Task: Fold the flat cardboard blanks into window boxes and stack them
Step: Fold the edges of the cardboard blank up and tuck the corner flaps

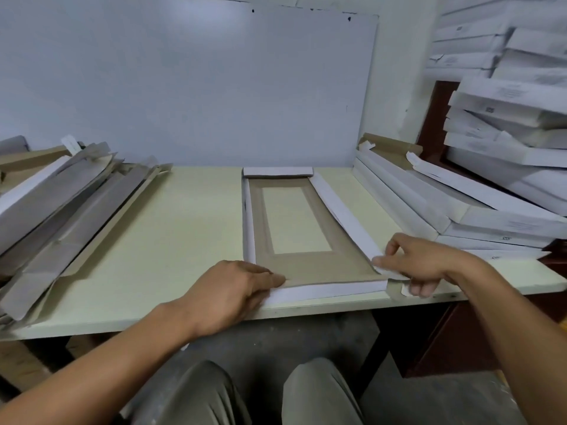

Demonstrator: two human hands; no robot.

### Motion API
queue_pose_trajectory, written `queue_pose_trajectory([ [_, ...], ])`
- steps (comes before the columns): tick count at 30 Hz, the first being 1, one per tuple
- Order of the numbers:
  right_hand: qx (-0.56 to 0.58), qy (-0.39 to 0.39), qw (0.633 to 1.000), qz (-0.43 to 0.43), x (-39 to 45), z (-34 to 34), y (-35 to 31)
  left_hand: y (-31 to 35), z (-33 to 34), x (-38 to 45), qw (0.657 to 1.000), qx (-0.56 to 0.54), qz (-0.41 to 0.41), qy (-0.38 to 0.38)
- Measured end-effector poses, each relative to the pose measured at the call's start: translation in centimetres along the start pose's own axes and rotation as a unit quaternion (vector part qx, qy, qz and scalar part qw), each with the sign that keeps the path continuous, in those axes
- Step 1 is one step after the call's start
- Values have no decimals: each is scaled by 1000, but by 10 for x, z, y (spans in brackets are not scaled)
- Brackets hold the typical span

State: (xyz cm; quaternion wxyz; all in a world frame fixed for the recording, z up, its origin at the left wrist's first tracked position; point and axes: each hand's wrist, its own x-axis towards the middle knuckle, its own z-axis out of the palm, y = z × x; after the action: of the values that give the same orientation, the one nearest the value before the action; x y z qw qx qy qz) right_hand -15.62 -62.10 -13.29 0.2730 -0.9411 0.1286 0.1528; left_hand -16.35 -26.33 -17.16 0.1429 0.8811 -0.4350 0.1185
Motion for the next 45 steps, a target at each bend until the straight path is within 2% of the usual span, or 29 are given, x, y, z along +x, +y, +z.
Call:
queue_pose_trajectory([
  [2, 49, -32, 998, -28, 4, 6, 7, 2, 1, 0, 1000, -7, -24, -12],
  [6, 137, -46, 987, -77, 14, 8, 14, 4, 0, 1, 997, -38, -41, -46],
  [14, 266, -56, 962, 15, 30, 7, 11, 3, -12, -1, 992, -61, 4, -110],
  [18, 173, -105, 979, -14, 24, 4, 4, 2, -15, -4, 991, -62, 30, -116],
  [20, 133, -141, 981, -31, 19, 3, 1, 1, -14, -5, 991, -38, 37, -123],
  [23, 101, -152, 983, -31, 17, 2, -1, 4, -12, -10, 987, 8, 53, -149],
  [25, 120, -151, 981, -25, 18, 4, -3, 6, -11, -15, 987, 28, 70, -142],
  [27, 186, -152, 971, -13, 22, 7, -4, 8, -11, -20, 988, 38, 76, -127],
  [30, 310, -129, 941, 25, 29, 11, -4, 10, -11, -22, 989, 36, 74, -122],
  [32, 384, -148, 911, 32, 32, 12, -3, 11, -12, -22, 990, 25, 77, -115],
  [34, 434, -201, 878, 12, 30, 11, 0, 10, -13, -23, 990, 22, 79, -111],
  [36, 482, -262, 835, -46, 29, 8, 8, 9, -13, -23, 990, 19, 83, -111],
  [39, 471, -348, 797, -148, 29, 4, 20, 6, -10, -23, 991, 0, 76, -107],
  [42, 470, -460, 723, -210, 28, 0, 22, 0, -9, -23, 992, -50, 44, -104],
  [43, 450, -458, 737, -210, 27, 0, 20, -2, -11, -24, 990, -77, 29, -111],
  [45, 372, -374, 833, -169, 24, 2, 15, -6, -19, -24, 979, -133, -2, -152],
])
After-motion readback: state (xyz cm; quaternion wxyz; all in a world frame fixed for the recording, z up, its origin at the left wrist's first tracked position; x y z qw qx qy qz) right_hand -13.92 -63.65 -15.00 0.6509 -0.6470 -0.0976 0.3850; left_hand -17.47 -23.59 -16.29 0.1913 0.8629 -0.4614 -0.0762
